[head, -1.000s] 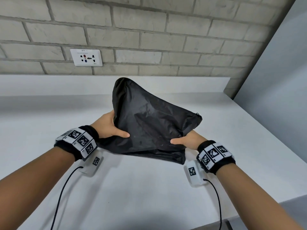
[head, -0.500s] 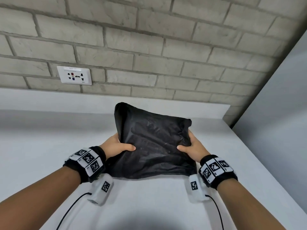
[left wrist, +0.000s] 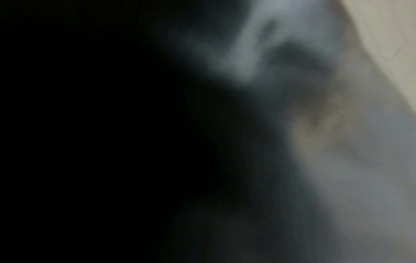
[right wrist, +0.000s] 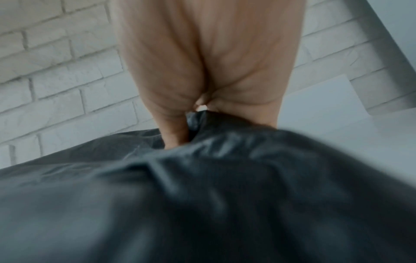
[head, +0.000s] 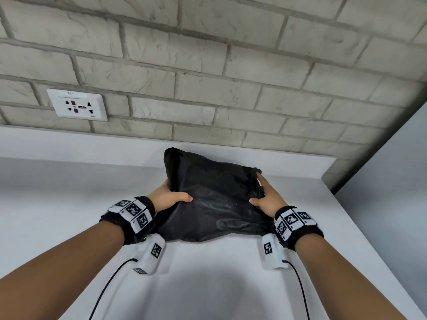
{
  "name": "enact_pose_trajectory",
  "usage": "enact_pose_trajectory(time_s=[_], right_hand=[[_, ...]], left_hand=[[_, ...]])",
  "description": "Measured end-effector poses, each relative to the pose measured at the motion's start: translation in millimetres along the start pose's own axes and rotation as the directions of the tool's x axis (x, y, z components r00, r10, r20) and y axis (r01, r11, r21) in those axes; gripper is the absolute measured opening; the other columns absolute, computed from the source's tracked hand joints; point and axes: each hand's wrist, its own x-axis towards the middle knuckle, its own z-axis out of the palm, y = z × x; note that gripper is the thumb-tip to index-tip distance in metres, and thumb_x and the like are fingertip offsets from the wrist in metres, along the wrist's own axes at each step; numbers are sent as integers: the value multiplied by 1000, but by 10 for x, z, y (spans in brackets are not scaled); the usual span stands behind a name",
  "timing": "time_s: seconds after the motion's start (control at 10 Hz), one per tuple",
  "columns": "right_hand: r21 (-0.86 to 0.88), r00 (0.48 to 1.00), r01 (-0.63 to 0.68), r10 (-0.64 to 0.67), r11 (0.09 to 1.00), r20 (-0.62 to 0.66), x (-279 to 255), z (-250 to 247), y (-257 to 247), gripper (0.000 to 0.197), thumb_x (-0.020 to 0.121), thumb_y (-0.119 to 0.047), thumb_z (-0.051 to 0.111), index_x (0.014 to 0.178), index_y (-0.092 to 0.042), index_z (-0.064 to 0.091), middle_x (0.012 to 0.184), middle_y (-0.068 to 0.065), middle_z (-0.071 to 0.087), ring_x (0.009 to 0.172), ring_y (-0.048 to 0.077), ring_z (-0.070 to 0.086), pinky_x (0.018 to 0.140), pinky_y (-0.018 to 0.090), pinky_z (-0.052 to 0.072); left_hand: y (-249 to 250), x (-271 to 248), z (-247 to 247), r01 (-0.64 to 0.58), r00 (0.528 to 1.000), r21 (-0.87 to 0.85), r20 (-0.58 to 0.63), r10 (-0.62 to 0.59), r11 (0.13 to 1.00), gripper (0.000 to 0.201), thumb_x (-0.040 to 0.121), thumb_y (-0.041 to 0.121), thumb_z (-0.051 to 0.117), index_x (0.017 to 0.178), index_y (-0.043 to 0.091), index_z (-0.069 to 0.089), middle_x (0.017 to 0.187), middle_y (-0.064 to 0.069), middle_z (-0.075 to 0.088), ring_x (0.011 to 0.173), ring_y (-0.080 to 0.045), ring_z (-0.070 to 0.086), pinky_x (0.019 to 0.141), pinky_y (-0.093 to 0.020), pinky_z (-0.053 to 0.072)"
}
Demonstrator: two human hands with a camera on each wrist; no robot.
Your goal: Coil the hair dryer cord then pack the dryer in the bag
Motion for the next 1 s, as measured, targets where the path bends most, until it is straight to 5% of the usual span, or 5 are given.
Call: enact_pose_trajectory(time_s=[0.3,0.5,0.7,0.9,1.0], right_hand=[[-214,993,20,6,977,122,414,-26,173,67,80,16,35,134,-24,42,139,11,44,125,25,44,105,25,34],[-440,973,-125,196,890,121,493,78,211,57,90,-3,38,144,-15,23,146,16,32,130,32,38,110,33,31],[-453,968,-196,246,870,53,386,86,148,57,87,-11,43,141,-19,29,142,16,37,124,35,44,107,39,37],[-467,984,-85,148,880,100,72,30,-28,55,84,-11,48,137,-20,36,141,13,41,124,31,45,106,34,37],[-438,984,-21,97,899,152,-184,59,-121,52,87,-12,49,137,-19,36,142,12,41,127,27,44,105,28,34]], left_hand=[[50,322,-68,109,994,41,-26,-108,993,97,32,30,80,124,17,51,113,-11,66,100,-32,64,95,-47,49],[105,360,-59,147,986,195,-112,-127,970,94,40,28,79,128,15,49,118,-10,62,106,-31,60,100,-43,45],[113,282,-67,146,986,257,-110,-121,955,117,29,47,77,137,18,41,129,-8,57,113,-30,57,103,-43,42],[228,52,-186,199,954,269,-272,-124,942,82,80,42,66,147,18,25,150,-10,34,136,-29,35,109,-40,30],[267,-136,-206,188,938,336,-340,-67,923,70,82,35,66,141,15,36,147,-13,37,134,-29,37,106,-35,30]])
